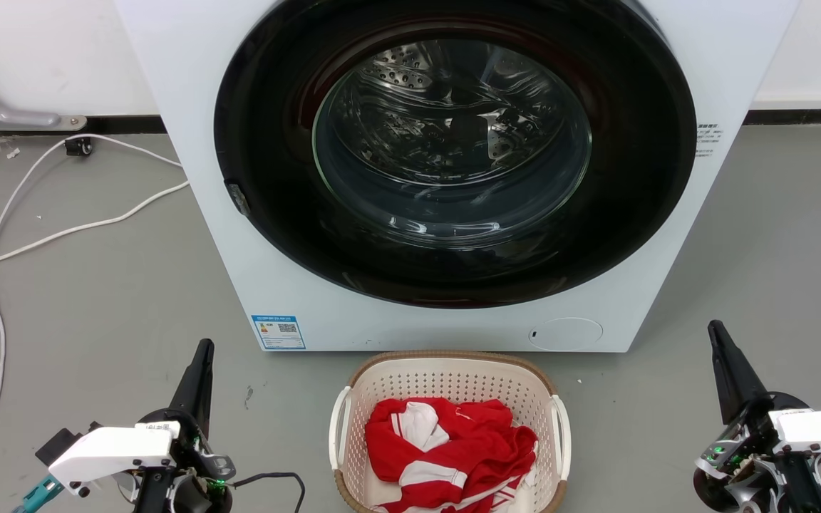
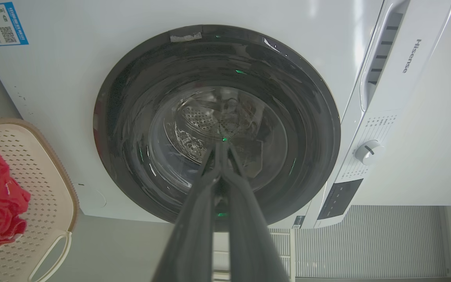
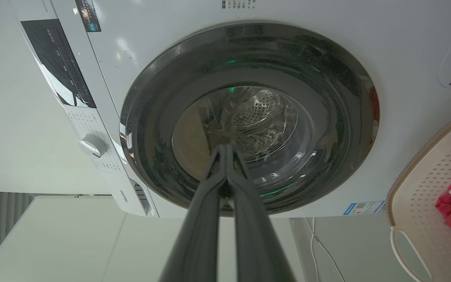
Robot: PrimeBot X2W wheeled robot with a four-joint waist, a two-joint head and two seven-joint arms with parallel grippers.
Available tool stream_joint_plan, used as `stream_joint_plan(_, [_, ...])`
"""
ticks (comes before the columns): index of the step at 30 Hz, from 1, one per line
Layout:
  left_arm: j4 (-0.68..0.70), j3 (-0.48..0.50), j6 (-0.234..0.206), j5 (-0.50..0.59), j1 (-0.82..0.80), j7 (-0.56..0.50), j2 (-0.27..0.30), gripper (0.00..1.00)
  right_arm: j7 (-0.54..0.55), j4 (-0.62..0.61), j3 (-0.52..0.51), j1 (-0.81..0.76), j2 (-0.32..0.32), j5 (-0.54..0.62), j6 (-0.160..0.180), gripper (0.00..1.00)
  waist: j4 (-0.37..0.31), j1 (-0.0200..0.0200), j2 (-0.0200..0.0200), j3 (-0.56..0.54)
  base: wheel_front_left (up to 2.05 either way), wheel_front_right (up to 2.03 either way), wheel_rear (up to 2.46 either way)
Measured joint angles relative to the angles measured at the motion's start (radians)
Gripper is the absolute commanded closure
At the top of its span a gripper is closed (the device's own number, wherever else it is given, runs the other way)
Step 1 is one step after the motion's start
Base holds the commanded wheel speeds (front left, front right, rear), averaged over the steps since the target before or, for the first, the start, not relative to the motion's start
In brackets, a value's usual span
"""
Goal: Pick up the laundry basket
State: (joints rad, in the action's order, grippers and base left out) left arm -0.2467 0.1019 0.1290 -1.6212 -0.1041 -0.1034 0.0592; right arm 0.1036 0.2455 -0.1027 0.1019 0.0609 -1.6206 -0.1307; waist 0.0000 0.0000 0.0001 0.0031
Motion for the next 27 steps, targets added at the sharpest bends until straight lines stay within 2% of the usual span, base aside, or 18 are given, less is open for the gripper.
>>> stream_joint_plan(27, [0.0, 0.003, 0.0, 0.007, 0.0, -0.004, -0.002, 1.0, 0.003, 0.0, -0.004, 0.0, -0.002, 0.002, 0.0, 1.0, 0.0, 0.0, 0.0, 0.0, 0.0, 0.0, 0.0])
